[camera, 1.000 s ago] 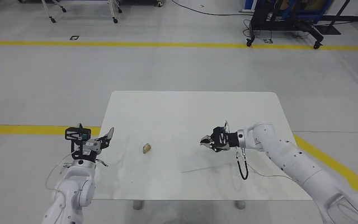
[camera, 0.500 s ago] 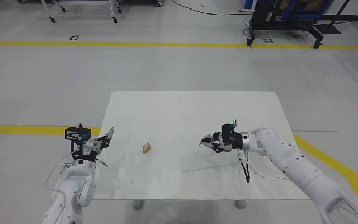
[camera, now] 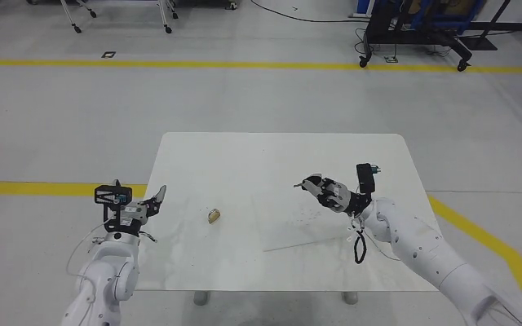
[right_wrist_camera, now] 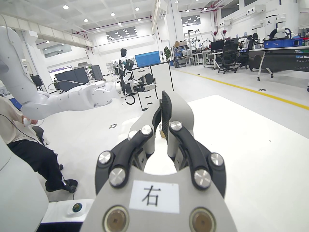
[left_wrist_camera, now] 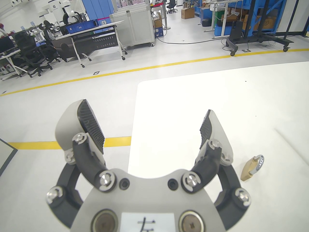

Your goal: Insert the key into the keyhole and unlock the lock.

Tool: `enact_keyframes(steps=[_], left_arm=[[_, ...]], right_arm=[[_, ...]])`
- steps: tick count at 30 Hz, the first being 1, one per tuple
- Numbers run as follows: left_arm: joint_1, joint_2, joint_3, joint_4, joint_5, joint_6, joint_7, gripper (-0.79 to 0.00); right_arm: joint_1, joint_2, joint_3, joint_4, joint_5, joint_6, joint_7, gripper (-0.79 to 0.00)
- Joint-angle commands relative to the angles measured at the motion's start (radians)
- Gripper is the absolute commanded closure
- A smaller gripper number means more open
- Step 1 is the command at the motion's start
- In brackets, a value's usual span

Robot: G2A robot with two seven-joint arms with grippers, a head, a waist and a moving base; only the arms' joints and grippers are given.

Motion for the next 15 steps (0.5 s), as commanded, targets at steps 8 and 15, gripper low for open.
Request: enact_keyframes(steps=[8,15], left_arm=[[-0.124,0.015,0.002,0.077,-0.755,-0.570,-0.333,-0.785],[-0.453,0.019,0.228,0.304,-1.528,-0.518,-1.010,-0.785]], right_arm=[[-0.020,-0.015,-0.003,0.007,0.121,0.000,0.069,0.000],[0.012,-0.074,-0.065,0.024,0.396,0.000,0.194,0.000]])
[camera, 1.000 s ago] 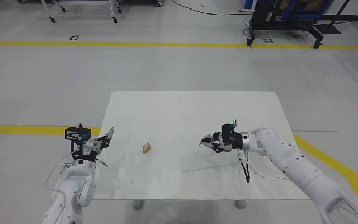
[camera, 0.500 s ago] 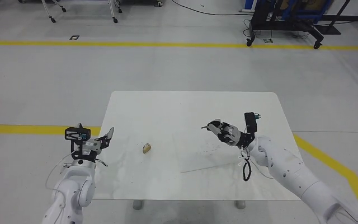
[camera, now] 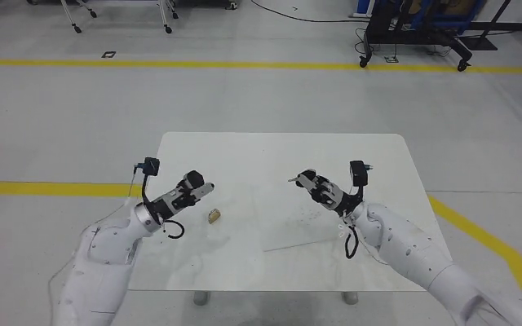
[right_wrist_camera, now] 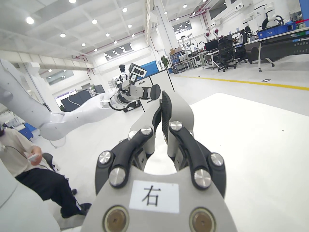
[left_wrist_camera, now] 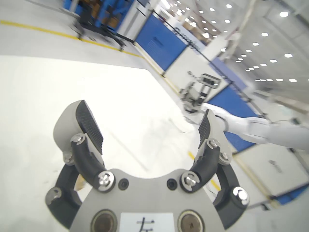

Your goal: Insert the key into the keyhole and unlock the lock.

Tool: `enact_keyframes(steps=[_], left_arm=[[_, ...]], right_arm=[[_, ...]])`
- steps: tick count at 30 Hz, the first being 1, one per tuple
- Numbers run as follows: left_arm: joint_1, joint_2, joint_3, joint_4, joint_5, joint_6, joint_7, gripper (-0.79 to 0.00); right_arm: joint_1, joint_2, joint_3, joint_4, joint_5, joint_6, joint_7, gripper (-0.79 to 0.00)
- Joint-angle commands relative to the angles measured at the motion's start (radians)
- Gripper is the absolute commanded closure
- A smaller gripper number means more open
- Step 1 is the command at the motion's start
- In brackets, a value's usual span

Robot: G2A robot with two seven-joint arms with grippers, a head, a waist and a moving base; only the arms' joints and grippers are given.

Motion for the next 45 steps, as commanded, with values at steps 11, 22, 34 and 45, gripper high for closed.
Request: enact_keyframes(steps=[11,22,34,45], left_arm=[[-0.312,-0.053,0.304,0.316,-0.436,-0.031,-0.345,-0.785],[-0.406,-0.079,0.496,0.423,-0.264,-0.238,-0.139,-0.554],[-0.452,-0.075,0.576,0.467,-0.270,-0.288,-0.088,-0.299],[-0.471,-0.069,0.591,0.512,-0.259,-0.315,-0.061,-0.262]], right_arm=[[0.052,-0.063,-0.057,0.067,0.213,0.000,0.147,0.000],[0.060,-0.092,-0.065,0.070,0.279,0.000,0.232,0.000],[0.059,-0.117,-0.052,0.097,0.325,0.000,0.298,0.000],[0.043,-0.123,-0.013,0.092,0.328,0.000,0.318,0.000]])
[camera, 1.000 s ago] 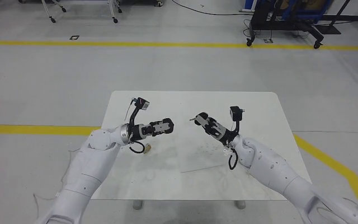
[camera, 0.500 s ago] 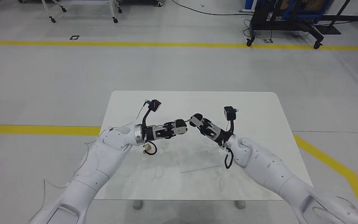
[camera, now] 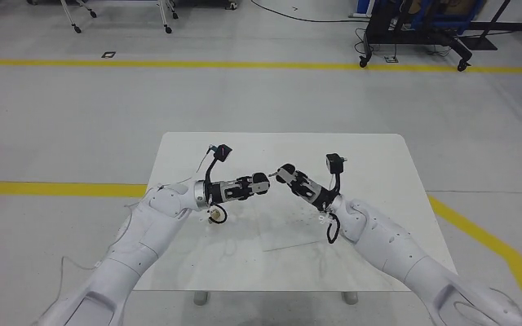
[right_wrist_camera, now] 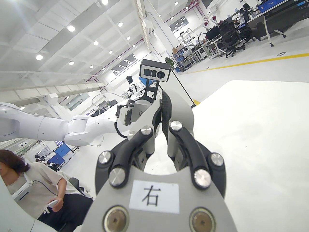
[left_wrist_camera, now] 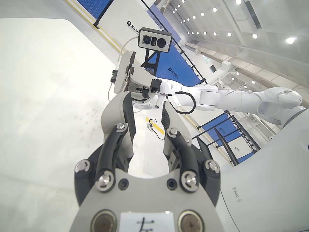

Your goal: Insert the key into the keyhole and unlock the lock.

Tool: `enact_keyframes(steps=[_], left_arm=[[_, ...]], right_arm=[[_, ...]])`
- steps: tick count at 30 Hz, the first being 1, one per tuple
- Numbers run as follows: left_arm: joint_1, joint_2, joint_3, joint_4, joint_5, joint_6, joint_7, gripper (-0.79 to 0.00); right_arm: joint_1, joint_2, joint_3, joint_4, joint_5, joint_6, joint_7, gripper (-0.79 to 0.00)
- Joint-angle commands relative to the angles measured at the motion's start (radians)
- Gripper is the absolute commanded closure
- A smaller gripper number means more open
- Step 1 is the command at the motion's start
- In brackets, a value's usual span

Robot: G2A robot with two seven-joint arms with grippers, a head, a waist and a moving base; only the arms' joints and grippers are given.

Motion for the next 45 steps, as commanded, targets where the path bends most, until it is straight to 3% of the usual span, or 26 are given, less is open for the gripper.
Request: enact_keyframes(steps=[1,6,14,18,24,26,40,41,42,43,45], left_arm=[[0.000,0.000,0.003,0.003,0.001,-0.002,0.003,-0.268],[0.001,0.001,0.005,0.010,-0.016,-0.009,0.009,-0.277],[-0.005,0.002,0.012,0.005,-0.032,-0.005,0.005,-0.262],[-0.004,0.003,0.013,0.006,-0.024,-0.007,0.007,-0.154],[-0.003,0.003,0.012,0.013,-0.023,-0.010,0.010,-0.089],[-0.004,0.003,0.012,0.015,-0.020,-0.009,0.009,0.000],[-0.001,0.005,-0.003,0.012,-0.009,-0.001,0.012,0.000],[-0.001,0.005,-0.004,0.010,-0.007,0.000,0.013,-0.043],[0.000,0.005,-0.004,0.009,-0.007,0.003,0.011,-0.372],[0.001,0.005,-0.004,0.008,-0.008,0.005,0.010,-0.785],[0.002,0.006,-0.006,0.006,-0.010,0.007,0.009,-0.785]], right_arm=[[-0.005,0.001,0.010,-0.005,-0.009,0.000,-0.005,0.000],[-0.021,0.004,0.024,-0.033,-0.026,0.000,0.002,0.000],[-0.012,0.000,0.007,-0.037,0.081,0.000,0.126,0.000],[-0.010,-0.001,0.018,-0.031,0.112,0.000,0.162,0.000],[-0.019,-0.001,0.043,-0.031,0.123,0.000,0.191,0.000],[-0.023,-0.002,0.050,-0.031,0.126,0.000,0.201,0.000],[-0.035,-0.009,0.088,-0.029,0.162,0.000,0.299,0.000],[-0.036,-0.010,0.092,-0.030,0.164,0.000,0.304,0.000],[-0.037,-0.010,0.095,-0.030,0.164,0.000,0.308,0.000],[-0.038,-0.011,0.098,-0.030,0.165,0.000,0.313,0.000],[-0.041,-0.012,0.105,-0.032,0.167,0.000,0.322,0.000]])
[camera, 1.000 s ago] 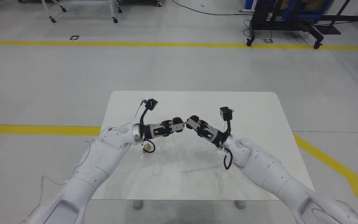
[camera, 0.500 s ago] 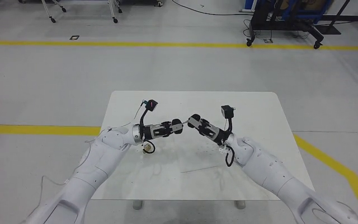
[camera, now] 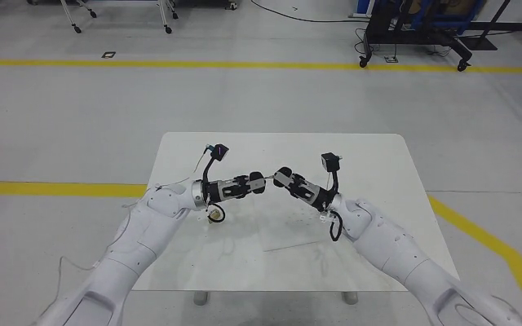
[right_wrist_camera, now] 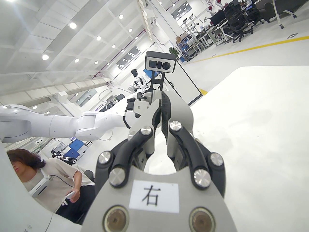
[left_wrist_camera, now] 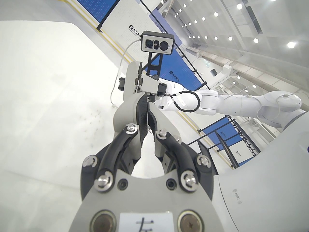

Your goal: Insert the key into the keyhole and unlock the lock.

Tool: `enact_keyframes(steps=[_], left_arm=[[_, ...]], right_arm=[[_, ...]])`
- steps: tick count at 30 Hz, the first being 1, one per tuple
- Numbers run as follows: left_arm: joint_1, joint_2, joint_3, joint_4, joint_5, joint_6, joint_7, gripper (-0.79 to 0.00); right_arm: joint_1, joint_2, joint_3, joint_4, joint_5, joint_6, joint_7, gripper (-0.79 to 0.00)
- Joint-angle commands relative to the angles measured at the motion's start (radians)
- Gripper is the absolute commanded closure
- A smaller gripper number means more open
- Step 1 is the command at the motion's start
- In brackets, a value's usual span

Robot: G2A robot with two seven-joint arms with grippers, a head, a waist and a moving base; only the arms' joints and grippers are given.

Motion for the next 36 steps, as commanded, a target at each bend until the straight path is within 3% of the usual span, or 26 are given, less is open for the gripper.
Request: enact_keyframes(steps=[1,8,12,14,21,36], left_arm=[[0.001,0.000,-0.002,-0.002,-0.003,0.001,-0.001,-0.785],[0.006,0.002,-0.011,-0.007,-0.009,0.007,-0.006,-0.754],[0.008,0.002,-0.013,-0.010,-0.007,0.009,-0.006,-0.563],[0.008,0.002,-0.013,-0.010,-0.007,0.010,-0.006,-0.409],[0.008,-0.002,-0.010,-0.010,-0.016,0.013,-0.011,-0.323],[-0.003,-0.015,0.007,0.021,-0.020,0.022,-0.006,0.000]], right_arm=[[-0.003,-0.001,0.006,-0.003,0.001,0.000,0.008,0.000],[-0.020,-0.001,0.037,-0.023,-0.014,0.000,0.016,0.000],[-0.027,-0.003,0.038,-0.031,-0.004,0.000,0.050,0.000],[-0.025,-0.006,0.037,-0.027,0.010,0.000,0.069,0.000],[-0.023,-0.014,0.050,-0.016,0.034,0.000,0.104,0.000],[-0.040,-0.025,0.090,-0.016,0.052,0.000,0.160,0.000]])
